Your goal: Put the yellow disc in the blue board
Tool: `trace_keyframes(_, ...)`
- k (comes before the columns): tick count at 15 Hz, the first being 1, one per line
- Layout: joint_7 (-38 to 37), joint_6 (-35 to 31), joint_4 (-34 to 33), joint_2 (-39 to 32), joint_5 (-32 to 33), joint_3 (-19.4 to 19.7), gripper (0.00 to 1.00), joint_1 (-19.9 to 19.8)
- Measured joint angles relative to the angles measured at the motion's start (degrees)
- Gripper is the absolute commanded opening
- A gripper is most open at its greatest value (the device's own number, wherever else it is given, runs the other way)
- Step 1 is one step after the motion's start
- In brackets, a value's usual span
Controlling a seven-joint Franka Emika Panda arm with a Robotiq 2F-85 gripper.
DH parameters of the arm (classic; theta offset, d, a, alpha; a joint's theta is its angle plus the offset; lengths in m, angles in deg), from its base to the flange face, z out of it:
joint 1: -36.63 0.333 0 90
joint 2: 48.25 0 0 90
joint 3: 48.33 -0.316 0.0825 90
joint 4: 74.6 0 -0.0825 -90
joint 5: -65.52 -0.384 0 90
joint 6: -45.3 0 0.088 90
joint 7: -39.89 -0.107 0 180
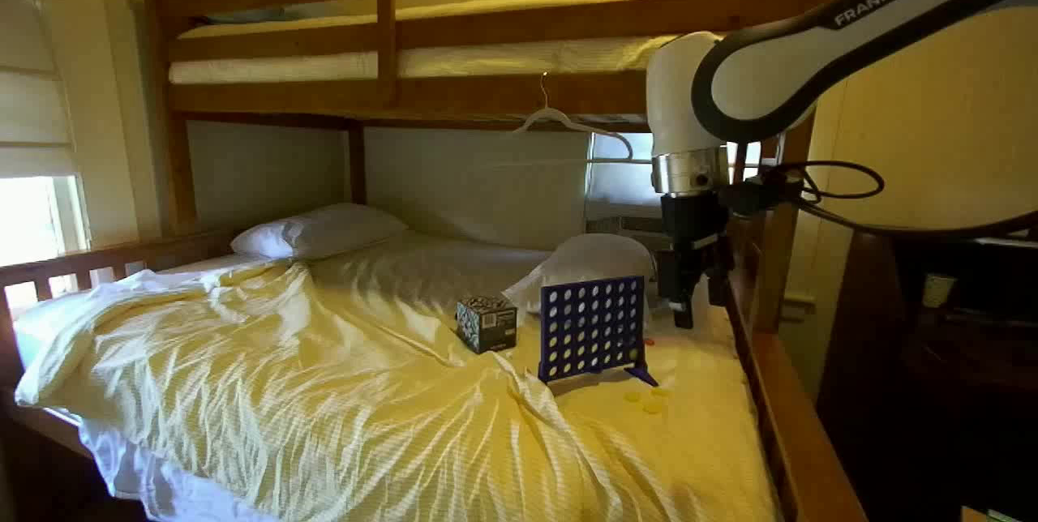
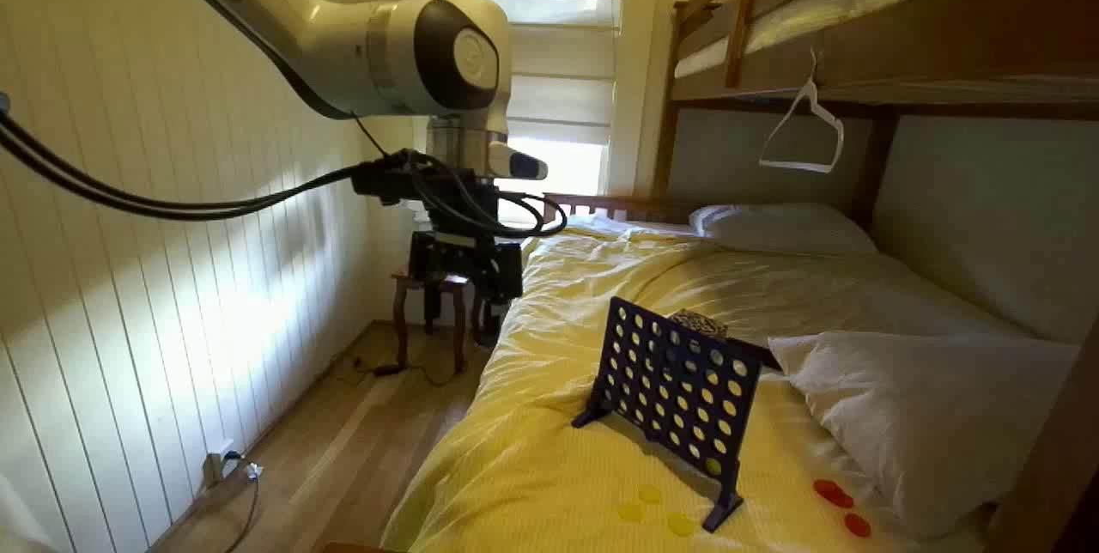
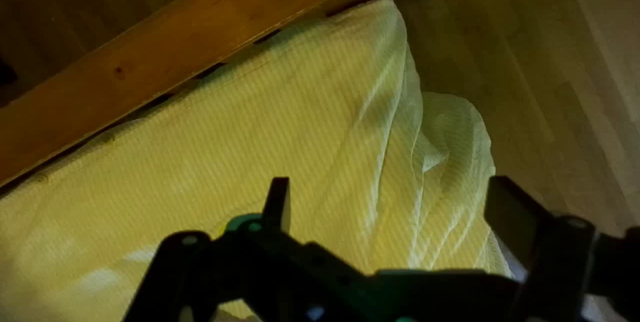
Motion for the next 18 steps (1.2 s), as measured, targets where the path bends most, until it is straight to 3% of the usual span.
trace_keyframes(13, 0.02, -0.62, 0.08, -0.47, -0.06, 1.17, 1.00, 0.04)
trace_keyframes(18, 2.35, -10.95, 1.22, -3.73, -0.48, 5.60, 1.00, -0.25)
